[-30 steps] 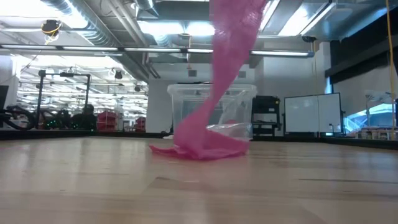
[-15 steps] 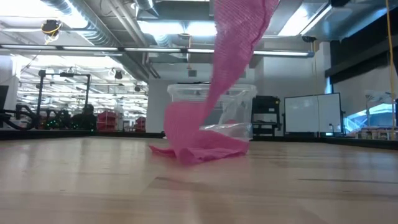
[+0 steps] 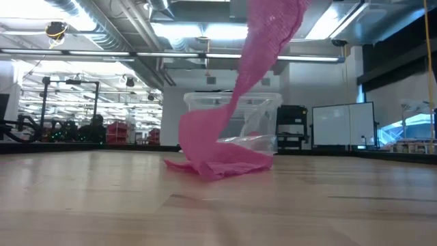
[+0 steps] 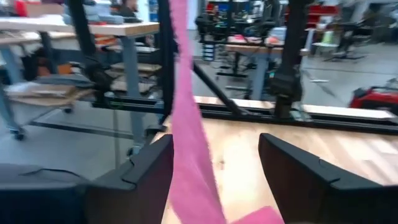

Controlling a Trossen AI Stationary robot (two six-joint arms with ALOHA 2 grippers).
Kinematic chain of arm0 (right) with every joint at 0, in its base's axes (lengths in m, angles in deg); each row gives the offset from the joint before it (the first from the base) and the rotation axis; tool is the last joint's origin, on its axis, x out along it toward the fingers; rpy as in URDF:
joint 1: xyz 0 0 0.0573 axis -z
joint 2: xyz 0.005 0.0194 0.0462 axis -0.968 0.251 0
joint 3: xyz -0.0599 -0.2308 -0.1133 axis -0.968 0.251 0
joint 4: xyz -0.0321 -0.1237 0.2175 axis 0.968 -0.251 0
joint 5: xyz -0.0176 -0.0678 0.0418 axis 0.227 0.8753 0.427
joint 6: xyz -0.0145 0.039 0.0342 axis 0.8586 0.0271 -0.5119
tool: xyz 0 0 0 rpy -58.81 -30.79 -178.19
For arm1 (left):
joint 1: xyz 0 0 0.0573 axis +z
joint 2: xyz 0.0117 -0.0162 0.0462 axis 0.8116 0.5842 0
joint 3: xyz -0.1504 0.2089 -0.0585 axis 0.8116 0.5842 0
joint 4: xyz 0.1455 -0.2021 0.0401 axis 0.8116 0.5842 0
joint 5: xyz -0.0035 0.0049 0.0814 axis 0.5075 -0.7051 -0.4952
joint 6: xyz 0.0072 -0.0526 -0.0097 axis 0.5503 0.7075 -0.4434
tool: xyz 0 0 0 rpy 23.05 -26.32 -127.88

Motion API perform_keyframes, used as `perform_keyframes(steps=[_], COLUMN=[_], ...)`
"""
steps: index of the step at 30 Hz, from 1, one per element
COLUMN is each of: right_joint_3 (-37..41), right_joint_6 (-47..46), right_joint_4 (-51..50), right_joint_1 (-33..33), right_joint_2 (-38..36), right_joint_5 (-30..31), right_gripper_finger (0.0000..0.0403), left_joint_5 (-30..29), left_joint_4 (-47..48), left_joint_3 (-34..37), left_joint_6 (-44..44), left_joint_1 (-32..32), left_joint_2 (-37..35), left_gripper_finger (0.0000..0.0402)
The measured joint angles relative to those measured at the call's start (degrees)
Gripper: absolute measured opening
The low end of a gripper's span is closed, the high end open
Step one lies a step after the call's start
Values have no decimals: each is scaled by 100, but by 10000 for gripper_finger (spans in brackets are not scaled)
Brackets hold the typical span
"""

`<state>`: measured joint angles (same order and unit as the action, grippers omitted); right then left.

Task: Roll bandage
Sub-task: Roll the pink bandage

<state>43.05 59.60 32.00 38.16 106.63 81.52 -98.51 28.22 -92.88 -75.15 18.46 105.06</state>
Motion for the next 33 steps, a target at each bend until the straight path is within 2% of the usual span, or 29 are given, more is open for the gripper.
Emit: perform_keyframes(steps=[19, 26, 29, 33], right_joint_3=[0, -2, -2, -2], right_joint_6=[21, 185, 276, 416], right_joint_4=[-11, 332, 366, 626], right_joint_1=[-15, 24, 34, 72], right_joint_2=[0, 120, 154, 280], right_joint_5=[45, 37, -15, -236], right_gripper_finger=[236, 235, 221, 179], left_joint_5=[2, 71, 183, 253], left_joint_4=[7, 8, -51, -147], left_joint_3=[0, 0, -1, -2], left_joint_6=[0, 114, 109, 97], left_joint_1=[0, 69, 74, 68], left_joint_2=[0, 2, 2, 2], left_gripper_finger=[0, 0, 0, 0])
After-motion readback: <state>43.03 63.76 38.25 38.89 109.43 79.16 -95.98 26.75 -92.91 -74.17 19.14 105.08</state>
